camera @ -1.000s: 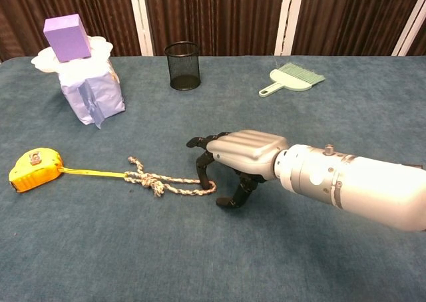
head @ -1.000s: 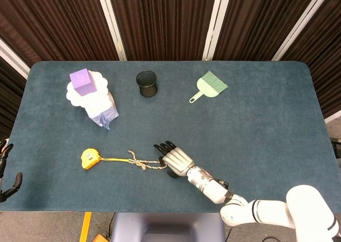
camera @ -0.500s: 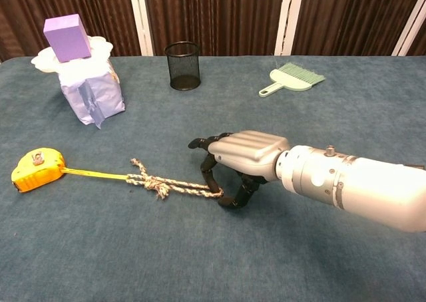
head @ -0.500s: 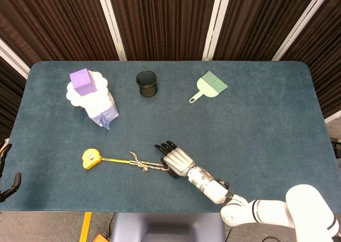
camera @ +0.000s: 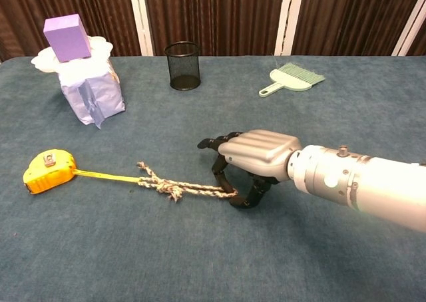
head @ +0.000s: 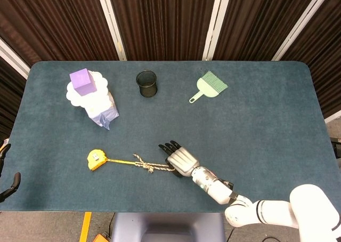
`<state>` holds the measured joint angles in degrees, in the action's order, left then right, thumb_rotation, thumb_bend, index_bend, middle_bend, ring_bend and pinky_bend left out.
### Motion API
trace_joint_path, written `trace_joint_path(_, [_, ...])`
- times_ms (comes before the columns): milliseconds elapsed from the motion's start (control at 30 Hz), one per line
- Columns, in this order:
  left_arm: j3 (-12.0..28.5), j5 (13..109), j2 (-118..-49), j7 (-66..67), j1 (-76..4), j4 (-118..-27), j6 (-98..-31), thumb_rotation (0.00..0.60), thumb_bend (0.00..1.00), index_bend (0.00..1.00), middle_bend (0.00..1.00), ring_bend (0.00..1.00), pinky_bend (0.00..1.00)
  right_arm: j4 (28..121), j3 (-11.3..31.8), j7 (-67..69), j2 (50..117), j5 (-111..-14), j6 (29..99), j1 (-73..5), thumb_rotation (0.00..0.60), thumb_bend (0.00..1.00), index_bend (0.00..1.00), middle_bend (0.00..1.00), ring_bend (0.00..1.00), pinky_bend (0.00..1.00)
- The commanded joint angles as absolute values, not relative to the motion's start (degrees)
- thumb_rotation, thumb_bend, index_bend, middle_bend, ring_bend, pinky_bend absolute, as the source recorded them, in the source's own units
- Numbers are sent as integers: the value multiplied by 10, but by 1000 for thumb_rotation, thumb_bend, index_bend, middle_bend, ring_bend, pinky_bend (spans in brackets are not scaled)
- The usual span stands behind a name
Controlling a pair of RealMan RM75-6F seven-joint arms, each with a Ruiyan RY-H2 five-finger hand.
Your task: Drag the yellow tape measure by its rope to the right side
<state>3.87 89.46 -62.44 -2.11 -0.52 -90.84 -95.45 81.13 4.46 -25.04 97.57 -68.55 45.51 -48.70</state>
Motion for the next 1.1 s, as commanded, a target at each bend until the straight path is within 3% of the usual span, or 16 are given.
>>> trace_joint_path(33, [38,895,-624,-21,-5,-909,-955,600,465,42,0,0,72,819,40,-257,965,-682,458,-484,600,457,720,42,35,0])
trace_joint_path(333, [38,896,-625,-19,-4,-909,-956,600,466,42,0,0,72,838,29,-267,932,-680,466,-474,600,463,726,45,37,0])
trace_joint_path(600, [40,895,-625,-22,-4,-907,-957,600,465,44,0,0,72,862,-5,-266,846,-681,496,-433,600,501,727,45,38,0])
trace_joint_path(1100, [36,900,-630,2,-8,-914,-947,600,465,45,0,0,72,849,-42,-85,697,-733,598,-306,600,500,746,51,42,0])
